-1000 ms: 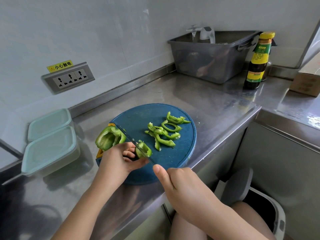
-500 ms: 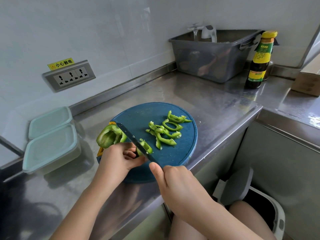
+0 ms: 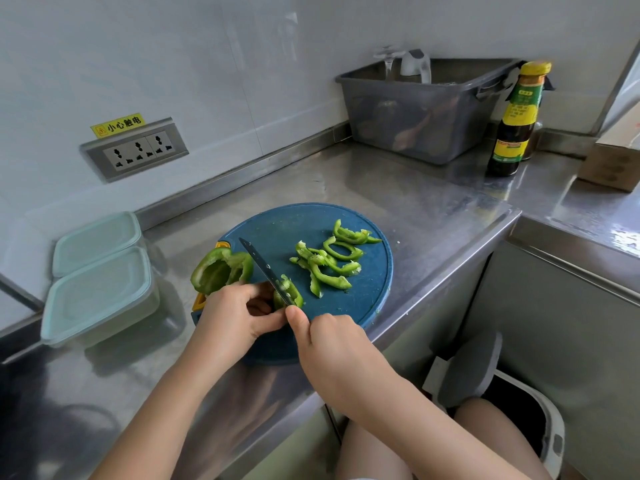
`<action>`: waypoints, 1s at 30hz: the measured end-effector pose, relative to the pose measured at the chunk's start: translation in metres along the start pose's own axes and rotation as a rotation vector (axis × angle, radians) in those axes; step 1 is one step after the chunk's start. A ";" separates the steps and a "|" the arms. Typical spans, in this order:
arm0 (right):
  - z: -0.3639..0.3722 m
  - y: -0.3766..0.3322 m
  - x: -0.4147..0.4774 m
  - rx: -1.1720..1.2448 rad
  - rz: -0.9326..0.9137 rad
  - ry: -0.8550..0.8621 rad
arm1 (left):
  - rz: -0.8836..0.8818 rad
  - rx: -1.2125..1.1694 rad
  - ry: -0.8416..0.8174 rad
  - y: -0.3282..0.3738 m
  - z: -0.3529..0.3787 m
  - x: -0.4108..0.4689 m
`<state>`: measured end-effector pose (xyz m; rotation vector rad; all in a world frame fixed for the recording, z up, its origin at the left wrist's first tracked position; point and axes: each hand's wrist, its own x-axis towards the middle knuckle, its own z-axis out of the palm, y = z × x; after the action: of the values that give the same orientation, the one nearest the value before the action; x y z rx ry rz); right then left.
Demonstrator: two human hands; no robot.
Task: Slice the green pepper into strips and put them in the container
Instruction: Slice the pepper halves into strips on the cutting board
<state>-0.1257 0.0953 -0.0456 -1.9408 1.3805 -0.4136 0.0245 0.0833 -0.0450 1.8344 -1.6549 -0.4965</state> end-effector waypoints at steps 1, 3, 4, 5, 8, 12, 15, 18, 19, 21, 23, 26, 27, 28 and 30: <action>-0.001 -0.002 0.000 0.001 0.009 -0.006 | 0.013 0.014 -0.007 -0.001 0.000 0.001; -0.002 -0.004 0.001 0.005 0.025 -0.018 | 0.039 0.024 -0.014 -0.003 -0.001 0.002; -0.002 -0.006 0.002 0.000 0.032 -0.023 | 0.042 0.025 -0.016 -0.005 0.000 0.003; -0.002 -0.007 0.003 -0.008 0.039 -0.028 | 0.043 0.028 -0.018 -0.006 0.000 0.003; -0.001 -0.010 0.005 0.003 0.061 -0.033 | 0.065 0.040 -0.024 -0.007 0.000 0.004; -0.001 -0.010 0.007 0.025 0.091 -0.048 | 0.074 0.067 -0.019 -0.009 0.000 0.005; -0.001 -0.013 0.009 0.020 0.110 -0.064 | 0.083 0.077 0.003 -0.008 0.002 0.005; -0.009 -0.017 0.016 -0.016 0.101 -0.082 | 0.105 0.049 0.022 -0.013 0.005 0.005; -0.013 -0.018 0.020 -0.004 0.076 -0.094 | 0.108 0.031 0.023 -0.014 0.006 0.006; -0.021 -0.020 0.023 0.031 0.012 -0.082 | 0.131 0.032 0.022 -0.015 0.009 0.006; -0.023 -0.021 0.029 0.029 0.003 -0.103 | 0.150 0.052 0.032 -0.013 0.010 0.005; -0.015 -0.025 0.043 -0.094 0.070 -0.151 | 0.144 0.050 0.027 -0.011 0.009 0.004; -0.013 -0.025 0.046 -0.149 0.089 -0.168 | 0.141 0.059 0.017 -0.012 0.008 0.005; -0.012 -0.026 0.048 -0.201 0.071 -0.174 | 0.141 0.075 0.011 -0.012 0.007 0.005; -0.009 -0.026 0.051 -0.278 0.015 -0.174 | 0.131 0.098 0.017 -0.012 0.006 0.005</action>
<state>-0.0938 0.0506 -0.0280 -2.1297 1.3956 -0.0437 0.0307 0.0777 -0.0570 1.7788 -1.8020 -0.3480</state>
